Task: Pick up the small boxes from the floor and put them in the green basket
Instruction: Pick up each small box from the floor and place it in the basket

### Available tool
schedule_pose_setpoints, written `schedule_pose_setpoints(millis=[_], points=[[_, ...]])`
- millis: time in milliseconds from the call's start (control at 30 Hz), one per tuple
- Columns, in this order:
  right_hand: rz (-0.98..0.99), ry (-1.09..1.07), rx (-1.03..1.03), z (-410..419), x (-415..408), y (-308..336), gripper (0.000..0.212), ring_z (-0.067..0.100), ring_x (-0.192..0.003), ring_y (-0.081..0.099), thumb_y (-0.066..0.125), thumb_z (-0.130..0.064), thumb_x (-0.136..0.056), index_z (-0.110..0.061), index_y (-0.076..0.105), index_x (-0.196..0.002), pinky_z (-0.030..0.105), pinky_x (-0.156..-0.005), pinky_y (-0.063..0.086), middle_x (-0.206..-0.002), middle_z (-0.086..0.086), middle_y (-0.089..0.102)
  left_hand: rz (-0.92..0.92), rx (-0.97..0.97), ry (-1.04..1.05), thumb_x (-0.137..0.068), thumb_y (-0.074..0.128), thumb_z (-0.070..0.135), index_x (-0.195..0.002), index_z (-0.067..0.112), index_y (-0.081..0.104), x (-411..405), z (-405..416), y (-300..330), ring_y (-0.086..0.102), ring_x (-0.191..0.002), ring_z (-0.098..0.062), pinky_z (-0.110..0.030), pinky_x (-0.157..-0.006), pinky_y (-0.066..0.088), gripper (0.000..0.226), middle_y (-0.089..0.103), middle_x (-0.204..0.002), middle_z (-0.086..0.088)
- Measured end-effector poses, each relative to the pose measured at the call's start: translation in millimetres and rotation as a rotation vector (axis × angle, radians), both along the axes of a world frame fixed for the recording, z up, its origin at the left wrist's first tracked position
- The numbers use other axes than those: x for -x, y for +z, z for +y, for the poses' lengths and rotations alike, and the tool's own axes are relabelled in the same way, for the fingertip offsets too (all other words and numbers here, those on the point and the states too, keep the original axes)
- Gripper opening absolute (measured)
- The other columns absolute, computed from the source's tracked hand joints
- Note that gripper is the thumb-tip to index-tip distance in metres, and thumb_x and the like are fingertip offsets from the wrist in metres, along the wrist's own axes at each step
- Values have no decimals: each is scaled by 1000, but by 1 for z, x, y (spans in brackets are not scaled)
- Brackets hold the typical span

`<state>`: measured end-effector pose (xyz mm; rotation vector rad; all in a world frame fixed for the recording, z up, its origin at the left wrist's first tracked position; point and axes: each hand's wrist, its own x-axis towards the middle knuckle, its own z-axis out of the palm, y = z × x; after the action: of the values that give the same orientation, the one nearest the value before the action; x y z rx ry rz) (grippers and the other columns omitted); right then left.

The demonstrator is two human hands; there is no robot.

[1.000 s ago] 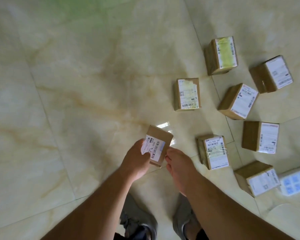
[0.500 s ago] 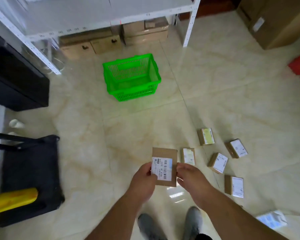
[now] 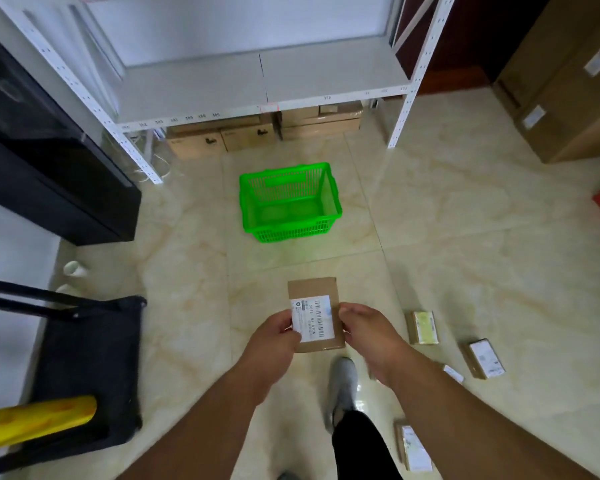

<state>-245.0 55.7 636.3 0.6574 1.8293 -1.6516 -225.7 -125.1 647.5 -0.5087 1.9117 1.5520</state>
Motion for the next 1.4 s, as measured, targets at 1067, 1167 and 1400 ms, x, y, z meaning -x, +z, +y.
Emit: schedule_pose_setpoints(millis=[1067, 1167, 1400], points=[[-49, 245, -156, -68, 446, -38, 35, 23, -111, 68, 46, -25, -99, -14, 73, -119, 49, -104, 50, -116, 5, 75, -145, -136, 343, -99, 47, 3, -90, 29, 75, 411, -59, -46, 74, -80, 6, -22, -74, 52, 40, 80, -89, 16], [-64, 293, -161, -70, 483, -46, 36, 25, -113, 67, 47, -28, -98, -15, 73, -120, 49, -104, 49, -119, 5, 74, -157, -150, 378, -101, 47, 4, -89, 28, 71, 442, -62, -50, 72, -73, 9, -16, -65, 53, 36, 79, -83, 17], [-110, 402, -120, -77, 570, -76, 34, 6, -88, 75, 47, -29, -94, -34, 81, -91, 30, -76, 54, -95, -11, 81, -197, -118, 479, -103, 46, 3, -102, 24, 68, 519, -55, -67, 67, -86, -1, -11, -60, 52, 30, 74, -106, -1]])
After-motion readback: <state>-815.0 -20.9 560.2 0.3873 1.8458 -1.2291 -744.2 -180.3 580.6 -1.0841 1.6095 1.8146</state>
